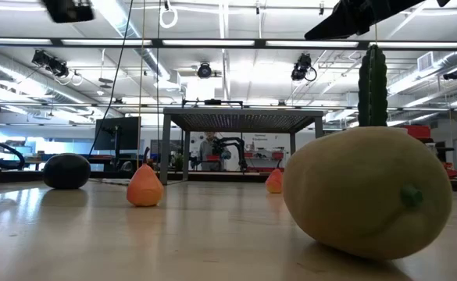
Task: Pick & Place Fruit
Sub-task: Put the blue strainer bowl on the shelf
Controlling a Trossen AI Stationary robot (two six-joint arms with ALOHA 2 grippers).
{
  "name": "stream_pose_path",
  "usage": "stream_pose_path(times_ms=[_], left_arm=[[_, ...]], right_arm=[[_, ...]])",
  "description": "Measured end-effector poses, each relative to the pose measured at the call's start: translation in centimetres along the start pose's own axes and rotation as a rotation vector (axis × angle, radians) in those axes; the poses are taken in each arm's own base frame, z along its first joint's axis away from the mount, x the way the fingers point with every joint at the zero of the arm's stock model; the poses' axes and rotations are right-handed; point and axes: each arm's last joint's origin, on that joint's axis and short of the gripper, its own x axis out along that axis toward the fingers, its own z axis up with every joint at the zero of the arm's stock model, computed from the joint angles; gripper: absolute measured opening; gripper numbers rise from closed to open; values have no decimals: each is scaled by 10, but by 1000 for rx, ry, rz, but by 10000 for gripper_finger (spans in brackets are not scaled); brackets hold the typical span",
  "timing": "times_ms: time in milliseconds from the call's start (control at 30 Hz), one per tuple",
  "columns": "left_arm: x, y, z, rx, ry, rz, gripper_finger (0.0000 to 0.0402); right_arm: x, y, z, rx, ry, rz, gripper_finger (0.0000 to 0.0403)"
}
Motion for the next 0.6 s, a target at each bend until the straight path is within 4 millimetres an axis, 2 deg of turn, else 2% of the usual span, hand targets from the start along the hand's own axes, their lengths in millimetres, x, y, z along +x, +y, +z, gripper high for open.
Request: stream_pose_path(times_ms=[267,433,600], left_arm=[[19,-3,-22,69,278,184,74],[35,-4,-24,138,318,226,136],[48,-2,-30,131,325,254,206]], right_arm=[[0,0,0,33,4,2,7],[0,1,-2,43,22,8,7],[0,1,-3,40,28,10,7]])
